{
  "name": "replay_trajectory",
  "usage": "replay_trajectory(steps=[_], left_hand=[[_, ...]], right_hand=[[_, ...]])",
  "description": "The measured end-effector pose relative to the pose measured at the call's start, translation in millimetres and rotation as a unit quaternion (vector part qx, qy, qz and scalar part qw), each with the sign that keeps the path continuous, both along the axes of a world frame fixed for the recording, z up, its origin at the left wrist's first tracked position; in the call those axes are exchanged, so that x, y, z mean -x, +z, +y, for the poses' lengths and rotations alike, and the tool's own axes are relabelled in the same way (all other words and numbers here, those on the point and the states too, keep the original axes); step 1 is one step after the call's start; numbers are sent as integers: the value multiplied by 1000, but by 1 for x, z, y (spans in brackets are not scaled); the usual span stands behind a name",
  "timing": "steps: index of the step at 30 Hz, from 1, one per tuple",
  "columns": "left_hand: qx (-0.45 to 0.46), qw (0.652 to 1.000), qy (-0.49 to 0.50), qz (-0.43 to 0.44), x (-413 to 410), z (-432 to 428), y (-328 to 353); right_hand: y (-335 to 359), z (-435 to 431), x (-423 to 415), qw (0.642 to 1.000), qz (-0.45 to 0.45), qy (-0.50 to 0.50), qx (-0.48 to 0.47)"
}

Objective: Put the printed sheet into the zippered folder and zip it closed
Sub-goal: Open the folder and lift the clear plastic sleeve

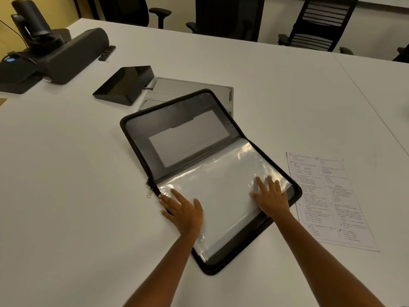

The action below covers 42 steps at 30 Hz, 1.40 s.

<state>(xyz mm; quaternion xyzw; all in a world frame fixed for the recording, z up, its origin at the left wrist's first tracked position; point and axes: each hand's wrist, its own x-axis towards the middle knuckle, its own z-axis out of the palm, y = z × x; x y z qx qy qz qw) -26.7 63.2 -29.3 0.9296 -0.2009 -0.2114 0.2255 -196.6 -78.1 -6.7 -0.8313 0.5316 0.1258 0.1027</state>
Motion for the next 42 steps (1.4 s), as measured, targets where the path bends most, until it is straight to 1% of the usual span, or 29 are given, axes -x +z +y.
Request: replay_trajectory(steps=[2,5,9,12,20,22,24,26,29,31,34,37,39,42], left_hand=[[24,1000,9,5,-5,0,0],[54,998,18,12,-16,-3,2],[48,999,-2,16,-29,-7,1],[43,998,-32,16,-42,-10,0],[5,991,-131,-12,-75,-17,3],[-6,989,-148,-9,-82,-20,5],[-14,988,-154,-11,-86,-20,7],[-3,989,-145,-28,-80,-17,7],[12,989,-125,-81,-58,-5,-2],[5,989,-114,-96,-40,2,-7],[11,992,-78,-95,-23,8,-11],[11,997,-41,-71,-19,9,-12],[15,997,-38,-63,-21,9,-11],[18,996,-48,-74,-30,9,-11]], right_hand=[[-4,6,4,1000,-13,0,25],[-13,14,10,997,-68,-34,19],[-16,28,11,993,-93,-71,27],[-13,37,7,992,-79,-100,-2],[-12,72,-2,984,-102,-148,-6],[-12,75,-4,985,-92,-147,-21],[-6,71,-4,986,-72,-147,-14],[2,58,-2,987,-65,-148,9],[13,29,2,988,-70,-130,40],[17,9,5,989,-72,-125,40],[19,-11,9,984,-87,-155,-6],[15,-17,12,980,-82,-176,-35],[11,-13,14,983,-67,-169,-32],[7,-6,17,987,-49,-155,-7]])
